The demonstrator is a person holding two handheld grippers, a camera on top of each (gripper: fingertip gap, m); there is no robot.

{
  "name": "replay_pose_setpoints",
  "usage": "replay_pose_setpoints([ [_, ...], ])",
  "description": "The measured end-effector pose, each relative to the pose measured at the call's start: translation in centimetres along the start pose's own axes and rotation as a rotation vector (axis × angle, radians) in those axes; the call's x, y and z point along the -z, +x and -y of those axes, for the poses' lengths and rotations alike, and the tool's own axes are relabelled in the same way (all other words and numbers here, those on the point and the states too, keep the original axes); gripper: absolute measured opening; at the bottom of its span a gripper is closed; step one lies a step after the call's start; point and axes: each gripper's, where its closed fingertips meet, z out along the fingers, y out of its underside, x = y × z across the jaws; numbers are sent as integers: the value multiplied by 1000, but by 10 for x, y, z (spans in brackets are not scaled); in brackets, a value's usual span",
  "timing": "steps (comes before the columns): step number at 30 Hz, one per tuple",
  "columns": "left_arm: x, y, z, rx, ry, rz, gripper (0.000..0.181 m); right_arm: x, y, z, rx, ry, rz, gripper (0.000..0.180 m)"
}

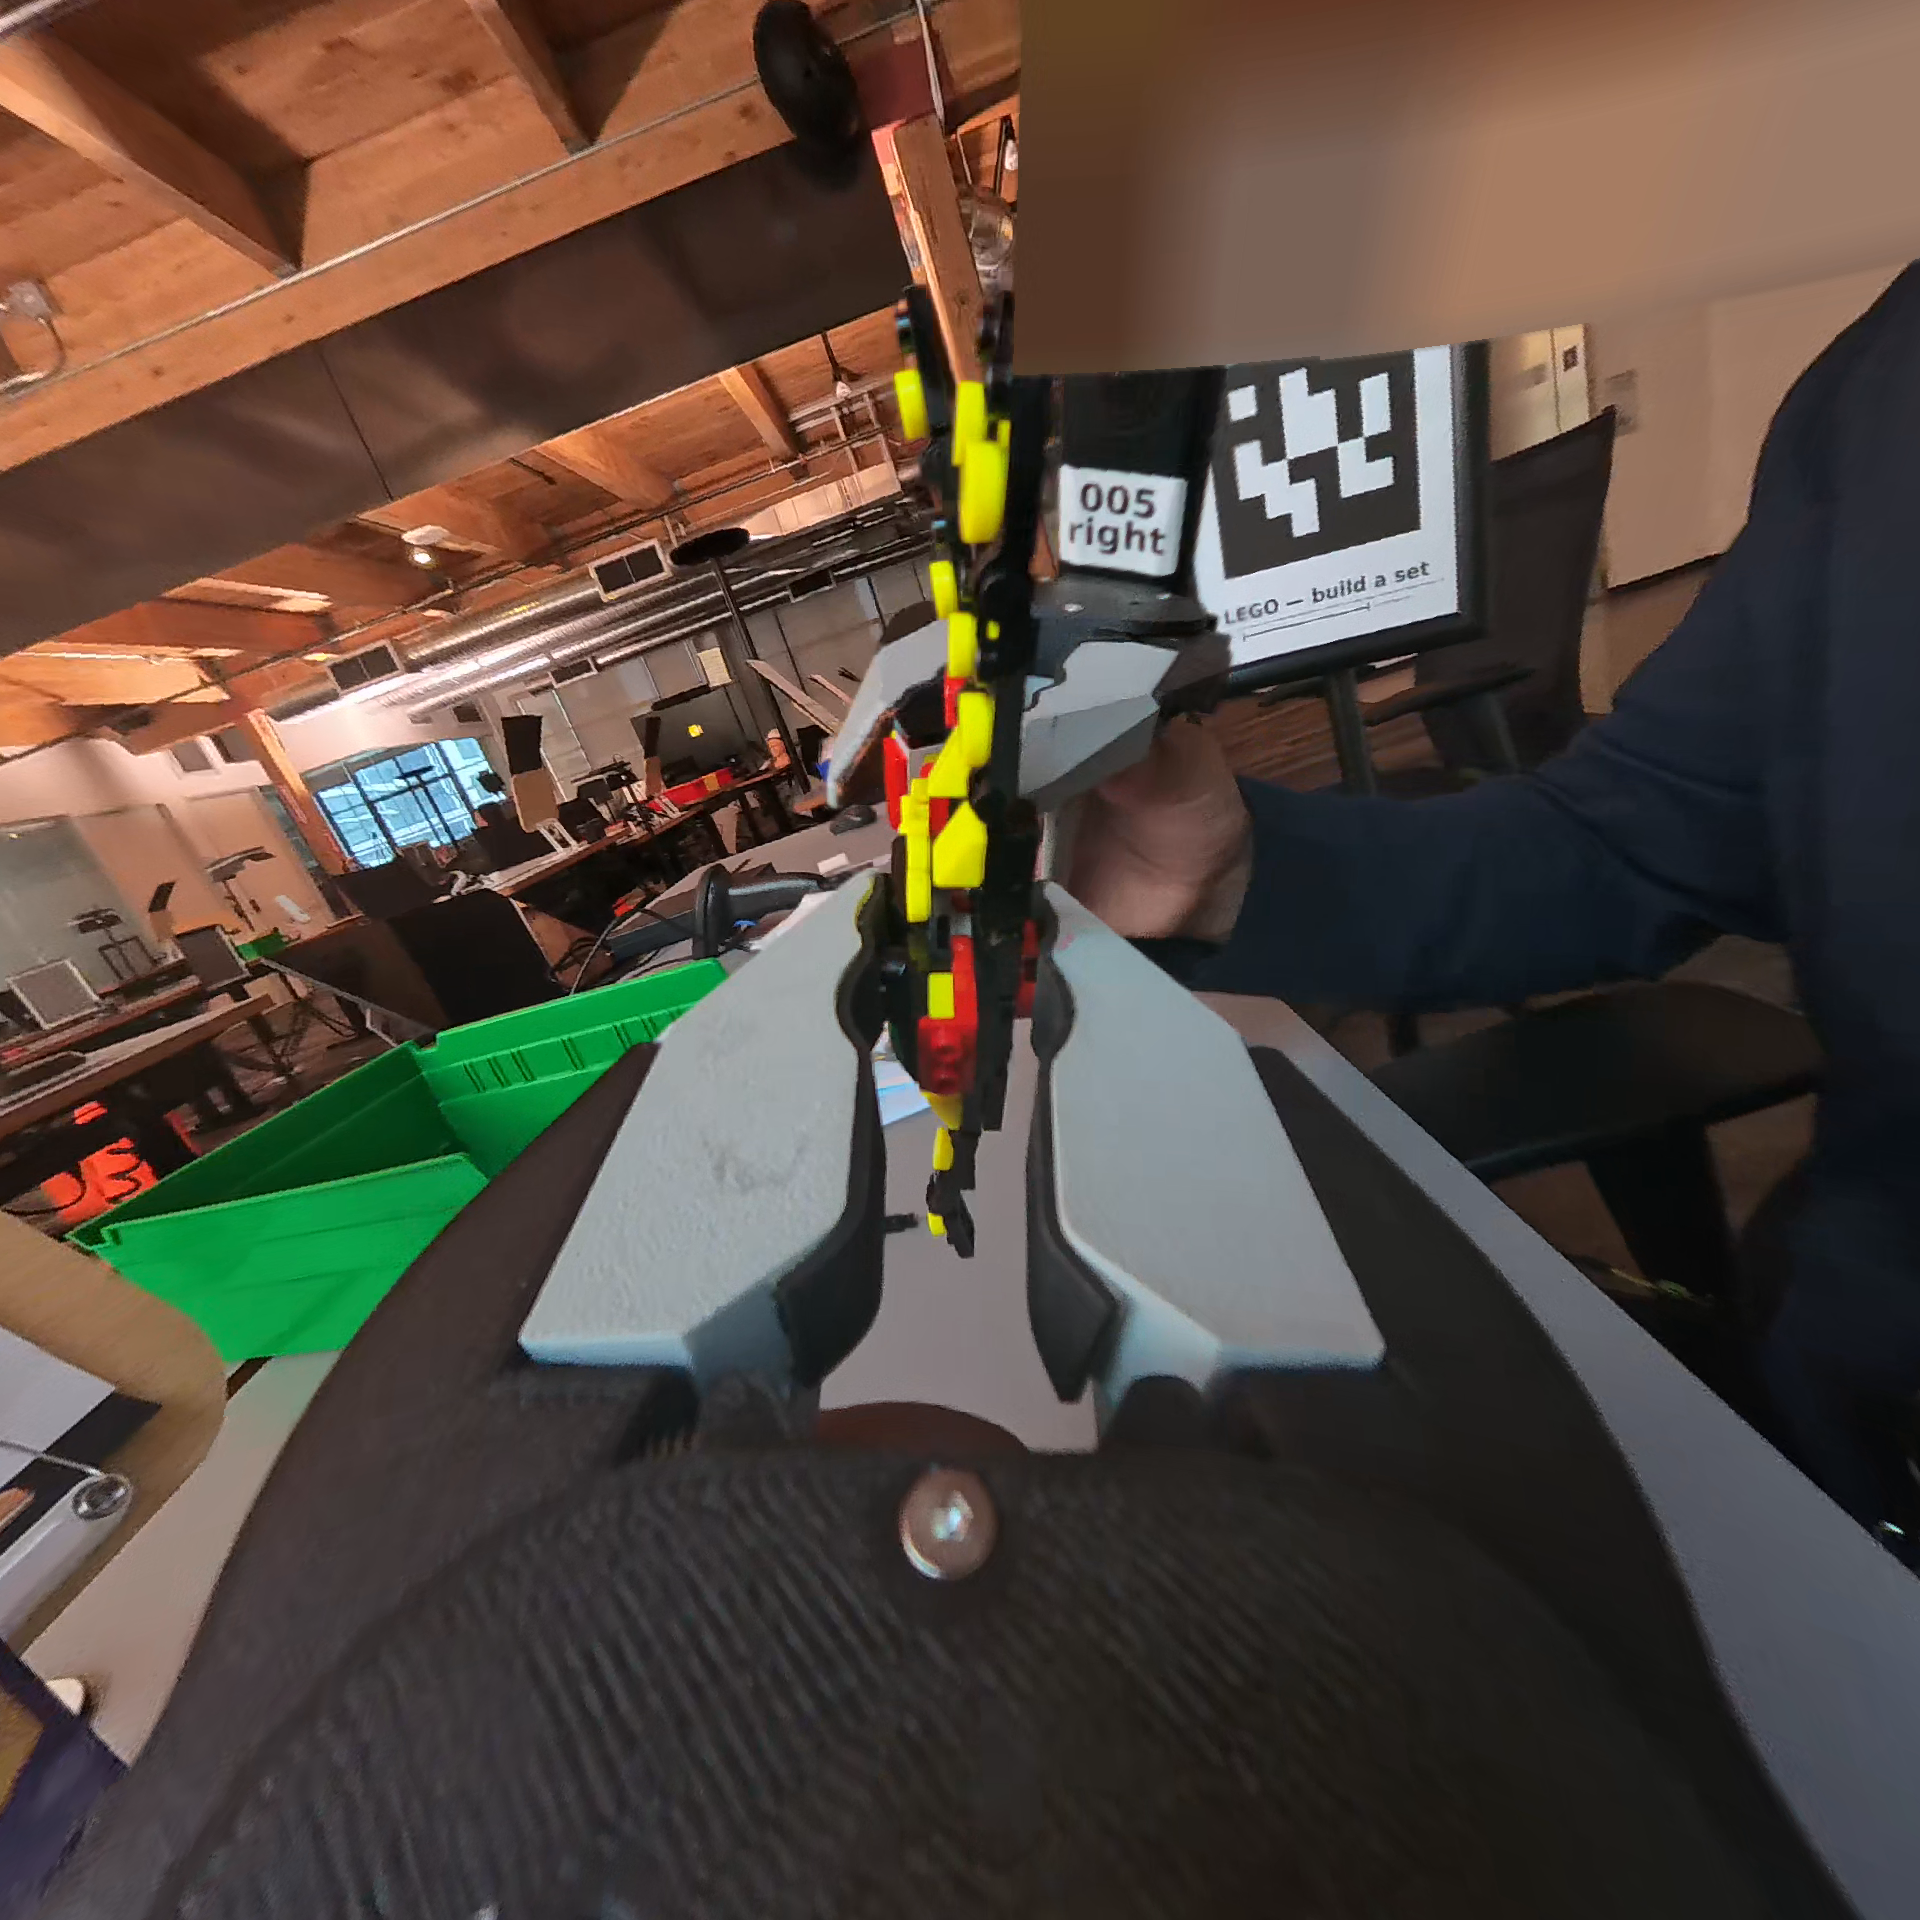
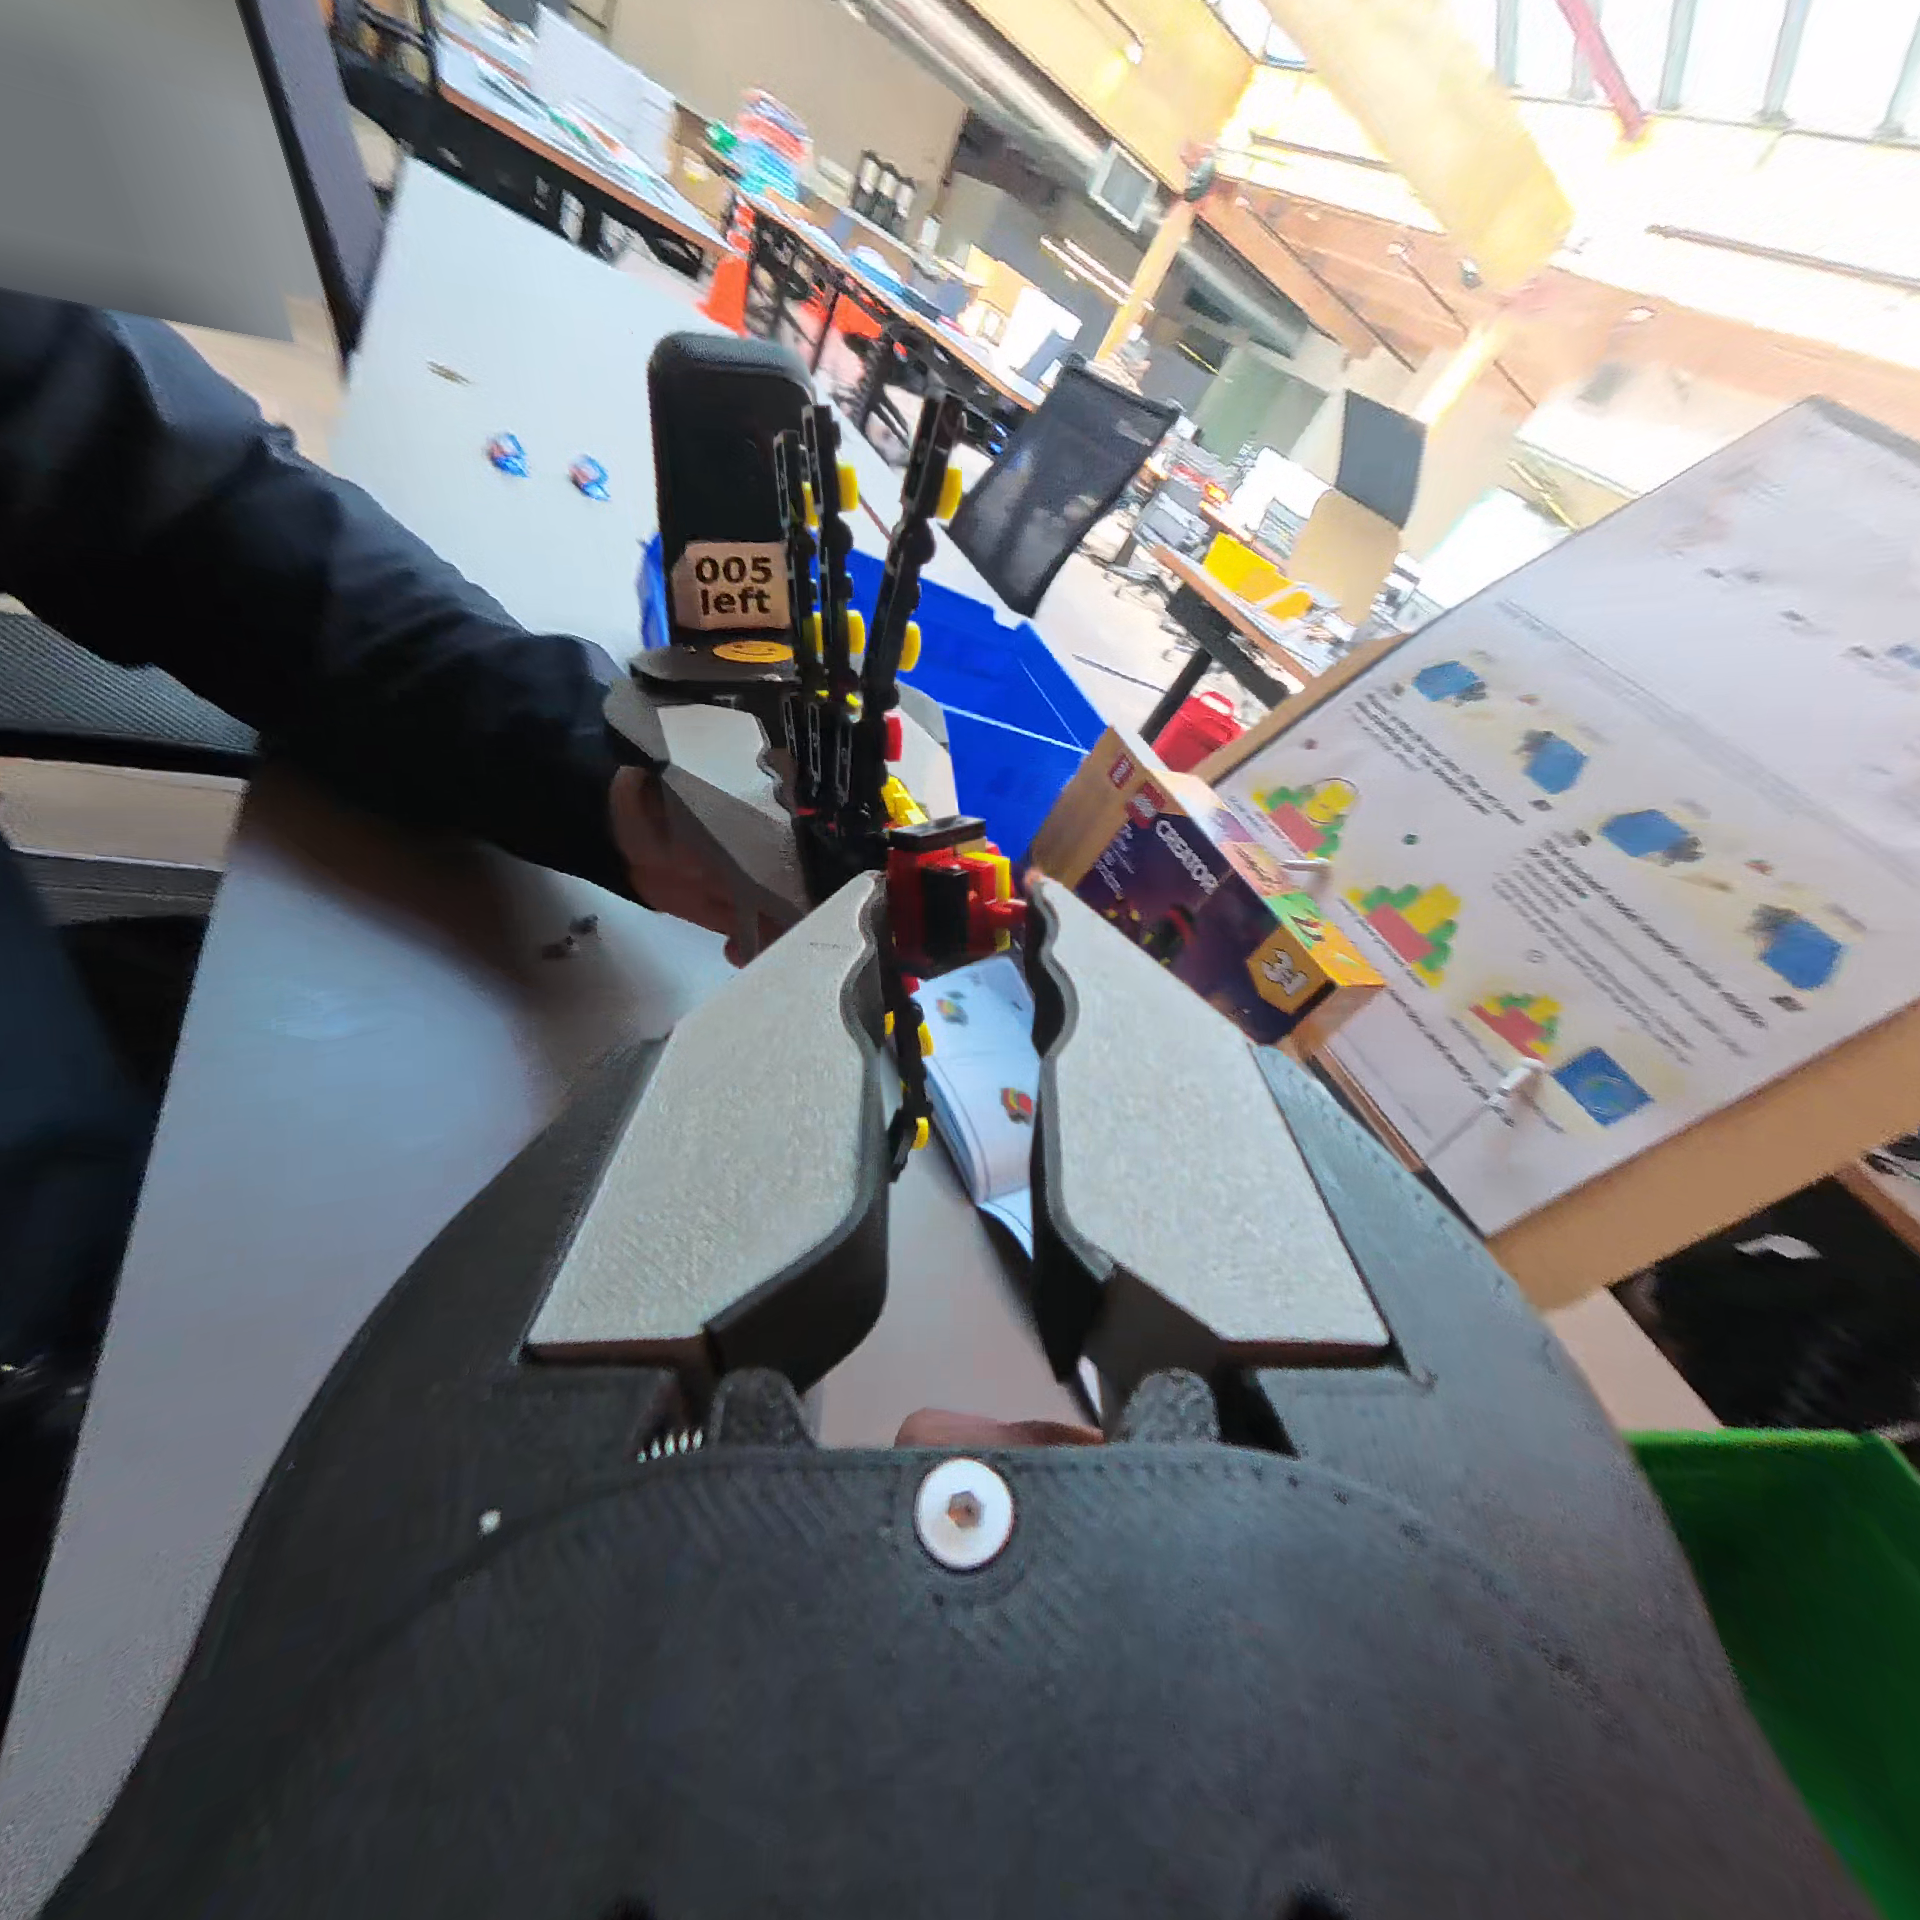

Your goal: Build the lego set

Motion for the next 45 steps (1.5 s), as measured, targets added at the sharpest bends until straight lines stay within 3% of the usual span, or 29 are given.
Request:
replay_pose_setpoints([
  [2, -1, 5, -3, 1, -11, -24, 22, 3, -5, -4, 34, -27, 26, 23],
  [6, -2, 18, -7, 25, -37, -121, 22, 21, -22, 9, 4, 55, 273, 20],
  [9, -3, 22, -10, 12, -56, -141, 22, 24, -24, 4, -57, 11, 413, 15],
  [13, -1, 26, -10, 15, -59, -168, 22, 20, -25, -4, -41, -28, 453, 28],
  [15, -1, 26, -10, 9, -64, -167, 22, 19, -31, -11, -14, -57, 478, 21],
  [19, 1, 21, -8, -1, -58, -136, 22, 14, -27, -9, 10, -37, 396, 17],
  [26, 5, 17, -14, -56, -98, -59, 22, 9, -21, -16, 128, -43, -23, 21],
  [29, 7, 25, -20, -60, -124, -96, 22, 11, -29, -19, 161, -70, -57, 21],
  [37, 6, 49, -24, -66, -181, -241, 22, 24, -59, -13, 88, -76, 386, 20],
  [45, 10, 54, -23, -75, -185, -264, 22, 13, -69, -22, 126, -128, 445, 18],
])
